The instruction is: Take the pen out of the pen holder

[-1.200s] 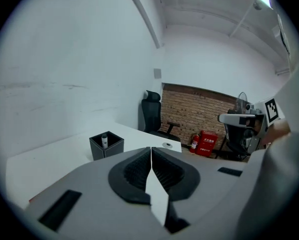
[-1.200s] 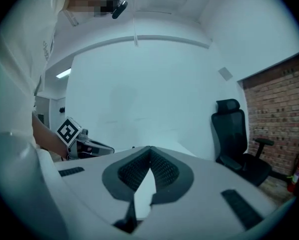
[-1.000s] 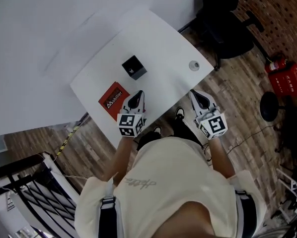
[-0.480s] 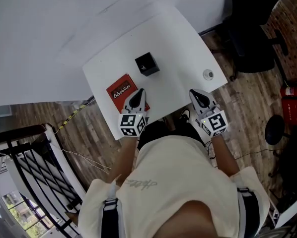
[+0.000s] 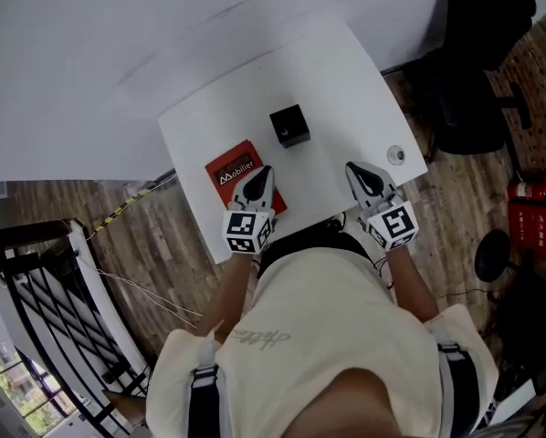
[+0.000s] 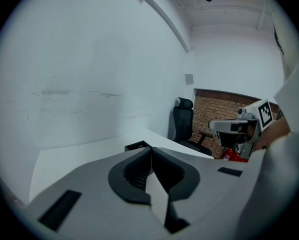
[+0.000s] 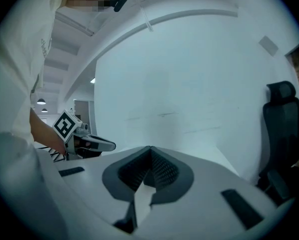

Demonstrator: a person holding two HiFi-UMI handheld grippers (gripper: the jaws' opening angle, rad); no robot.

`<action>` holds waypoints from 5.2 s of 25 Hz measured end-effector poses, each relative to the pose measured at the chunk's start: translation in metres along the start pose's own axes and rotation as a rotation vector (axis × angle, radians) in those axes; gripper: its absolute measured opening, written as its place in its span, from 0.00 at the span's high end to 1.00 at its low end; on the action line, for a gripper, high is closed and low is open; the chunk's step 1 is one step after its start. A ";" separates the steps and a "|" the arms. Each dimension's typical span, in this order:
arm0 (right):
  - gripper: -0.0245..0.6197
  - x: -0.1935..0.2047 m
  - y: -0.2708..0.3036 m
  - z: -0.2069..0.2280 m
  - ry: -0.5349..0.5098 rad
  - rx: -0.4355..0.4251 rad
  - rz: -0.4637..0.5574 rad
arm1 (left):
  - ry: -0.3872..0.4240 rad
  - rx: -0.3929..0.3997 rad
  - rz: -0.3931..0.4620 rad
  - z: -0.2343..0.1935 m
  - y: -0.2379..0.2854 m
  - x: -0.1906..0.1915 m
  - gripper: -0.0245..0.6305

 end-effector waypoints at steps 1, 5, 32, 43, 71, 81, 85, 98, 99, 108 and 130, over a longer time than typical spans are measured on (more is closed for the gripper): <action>0.95 -0.004 0.006 -0.002 -0.009 0.001 -0.001 | -0.001 0.011 0.004 -0.004 0.001 0.000 0.93; 0.95 -0.017 0.024 -0.007 -0.047 0.012 -0.027 | -0.016 0.050 0.027 -0.016 0.005 -0.002 0.93; 0.95 -0.019 0.071 0.016 -0.039 -0.123 -0.058 | -0.070 0.049 0.006 -0.025 0.031 -0.003 0.85; 0.95 -0.010 0.066 0.042 -0.016 -0.129 -0.074 | -0.021 0.060 -0.054 -0.027 0.072 -0.009 0.76; 0.95 0.007 0.064 0.083 0.038 -0.109 -0.122 | 0.035 0.053 -0.188 -0.030 0.145 0.011 0.77; 0.95 0.005 0.066 0.081 0.034 -0.098 -0.119 | 0.082 0.047 -0.177 -0.027 0.144 0.012 0.83; 0.95 0.003 0.065 0.077 0.029 -0.097 -0.111 | 0.084 0.046 -0.166 -0.026 0.140 0.006 0.83; 0.95 0.004 0.059 0.068 0.009 -0.093 -0.087 | 0.078 0.015 -0.100 -0.023 0.118 -0.012 0.83; 0.95 0.003 0.058 0.068 0.008 -0.091 -0.085 | 0.078 0.014 -0.096 -0.023 0.117 -0.013 0.83; 0.95 -0.002 0.050 0.064 0.009 -0.068 -0.067 | 0.091 0.007 -0.049 -0.019 0.105 -0.029 0.83; 0.95 -0.035 0.063 0.063 -0.072 -0.093 0.023 | 0.111 0.002 0.041 -0.016 0.071 -0.067 0.83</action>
Point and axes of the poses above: the fingertips, and each gripper's own axes: y forward along the fingers, z to its right, x out of its underside, the point moved 10 cm from there along -y, backward along the fingers, and after that the axes turned 1 degree about -z, right-handed, at the moved point
